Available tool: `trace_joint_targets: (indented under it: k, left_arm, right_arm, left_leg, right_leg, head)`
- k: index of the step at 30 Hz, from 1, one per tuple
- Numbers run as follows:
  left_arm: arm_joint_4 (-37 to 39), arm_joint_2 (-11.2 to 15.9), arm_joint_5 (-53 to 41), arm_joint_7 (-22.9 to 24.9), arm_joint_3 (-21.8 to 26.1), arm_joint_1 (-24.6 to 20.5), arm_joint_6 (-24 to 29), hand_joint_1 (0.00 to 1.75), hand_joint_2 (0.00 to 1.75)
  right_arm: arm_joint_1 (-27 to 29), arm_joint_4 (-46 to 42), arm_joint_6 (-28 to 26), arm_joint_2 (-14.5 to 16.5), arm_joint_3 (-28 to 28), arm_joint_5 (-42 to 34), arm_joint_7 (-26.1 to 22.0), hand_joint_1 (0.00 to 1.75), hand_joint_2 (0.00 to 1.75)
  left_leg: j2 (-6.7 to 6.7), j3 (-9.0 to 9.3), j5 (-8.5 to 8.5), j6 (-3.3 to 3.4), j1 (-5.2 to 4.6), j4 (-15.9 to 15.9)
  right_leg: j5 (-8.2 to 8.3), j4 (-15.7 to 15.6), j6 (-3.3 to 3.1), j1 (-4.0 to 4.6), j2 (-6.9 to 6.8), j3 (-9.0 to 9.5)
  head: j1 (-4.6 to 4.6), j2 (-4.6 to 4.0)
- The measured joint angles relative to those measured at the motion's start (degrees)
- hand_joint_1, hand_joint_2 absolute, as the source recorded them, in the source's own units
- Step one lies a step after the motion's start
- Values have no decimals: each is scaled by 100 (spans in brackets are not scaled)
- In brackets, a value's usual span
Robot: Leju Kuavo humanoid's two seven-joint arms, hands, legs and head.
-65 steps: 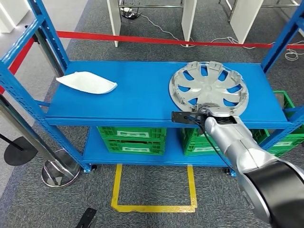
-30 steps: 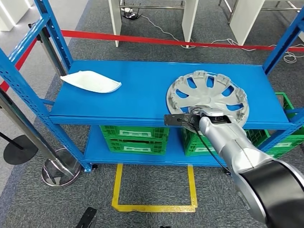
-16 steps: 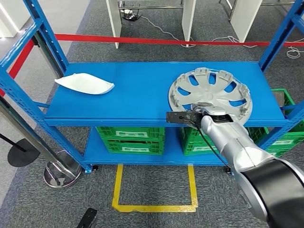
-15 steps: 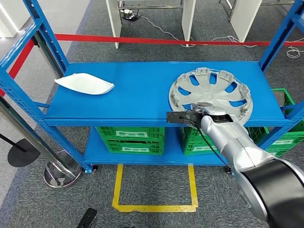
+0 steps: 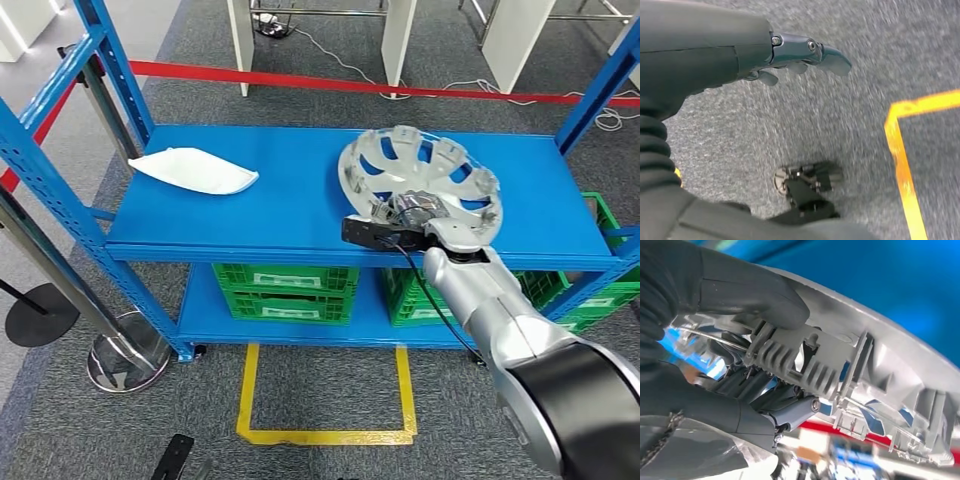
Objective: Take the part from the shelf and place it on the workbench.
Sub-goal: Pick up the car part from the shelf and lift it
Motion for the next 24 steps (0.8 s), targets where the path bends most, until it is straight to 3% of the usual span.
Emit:
trace_joint_targets:
  k: [1, 2, 4, 5, 7, 10, 12, 14, 16, 17, 20, 22, 24]
  left_arm:
    - [0, 1, 7, 7, 13, -1, 73, 0, 175]
    - [0, 0, 9, 16, 24, -2, 120, 0, 175]
    - [0, -3, 3, 44, 36, -4, 177, 0, 175]
    - [0, -7, -2, 68, 39, -5, 194, 0, 175]
    - [0, -13, -18, 125, 52, -1, 213, 0, 175]
    - [0, -20, -47, 189, 78, 11, 213, 0, 175]
    - [0, -21, -54, 200, 86, 12, 213, 0, 175]
    - [0, -21, -62, 202, 91, 14, 213, 0, 175]
    - [0, -22, -72, 202, 94, 17, 213, 0, 175]
    - [0, -22, -79, 202, 95, 17, 213, 0, 175]
    - [0, -21, -88, 207, 97, 12, 213, 0, 175]
    - [0, -23, -92, 221, 99, 10, 213, 0, 175]
    - [0, -25, -91, 233, 107, 20, 216, 0, 175]
  right_arm:
    - [49, -50, -198, -6, 0, -10, -95, 175, 175]
    - [91, -113, -393, -11, 1, -13, -176, 175, 175]
    - [124, -273, -756, -20, 2, -10, -299, 175, 175]
    - [121, -367, -921, -24, 4, -3, -337, 175, 175]
    - [117, -559, -1187, -29, 10, 27, -373, 175, 175]
    - [129, -891, -1424, -41, 29, 82, -341, 175, 175]
    - [150, -1142, -1564, -54, 46, 49, -309, 175, 175]
    - [215, -1371, -1751, -70, 57, -2, -293, 175, 175]
    - [310, -1570, -1901, -98, 68, -10, -271, 175, 175]
    - [349, -1661, -1943, -112, 79, -11, -255, 175, 175]
    - [413, -1881, -2035, -142, 99, -44, -220, 175, 175]
    - [441, -2017, -2184, -177, 99, -90, -233, 175, 175]
    - [497, -2196, -2378, -219, 99, -162, -265, 175, 175]
  left_leg:
    - [-6, 2, -2, 4, -4, 2]
    - [-16, 4, -4, 5, -7, 4]
    - [-36, 4, -13, -9, -16, 10]
    - [-42, -6, -18, -28, -29, 22]
    - [-46, -40, -15, -81, -47, 35]
    - [-42, -75, -55, -170, -45, 69]
    - [-33, -219, -293, -234, -35, 418]
    - [-27, -527, -633, -277, -22, 1150]
    - [-26, -736, -706, -294, -16, 1601]
    - [-25, -706, -573, -292, -15, 1512]
    - [-23, -279, 19, -237, -23, 477]
    - [-25, -132, 80, -186, -43, 107]
    - [-29, -116, 42, -134, -47, 44]
  right_leg:
    - [40, 72, -7, 1, 0, -52]
    - [179, -75, -22, 1, 0, 2]
    - [573, -806, -73, 9, -3, 334]
    - [696, -1157, -97, 16, -3, 511]
    - [741, -1483, -127, 34, -1, 680]
    - [736, -1528, -174, 14, 3, 700]
    - [745, -1553, -223, -14, -2, 720]
    - [734, -1552, -252, -13, 0, 736]
    - [717, -1549, -262, -12, 7, 763]
    - [706, -1547, -262, -12, 14, 781]
    - [663, -1537, -219, 0, 32, 826]
    - [658, -1527, -169, 17, 35, 797]
    - [661, -1534, -111, 19, 36, 767]
  head:
    - [2, 0]
    - [2, 0]
    - [2, 0]
    - [-1, 0]
    - [-5, 0]
    - [-8, 0]
    - [-24, 0]
    - [-37, 0]
    - [-35, 0]
    - [-35, 0]
    - [-34, 0]
    - [-28, 0]
    - [-27, 0]
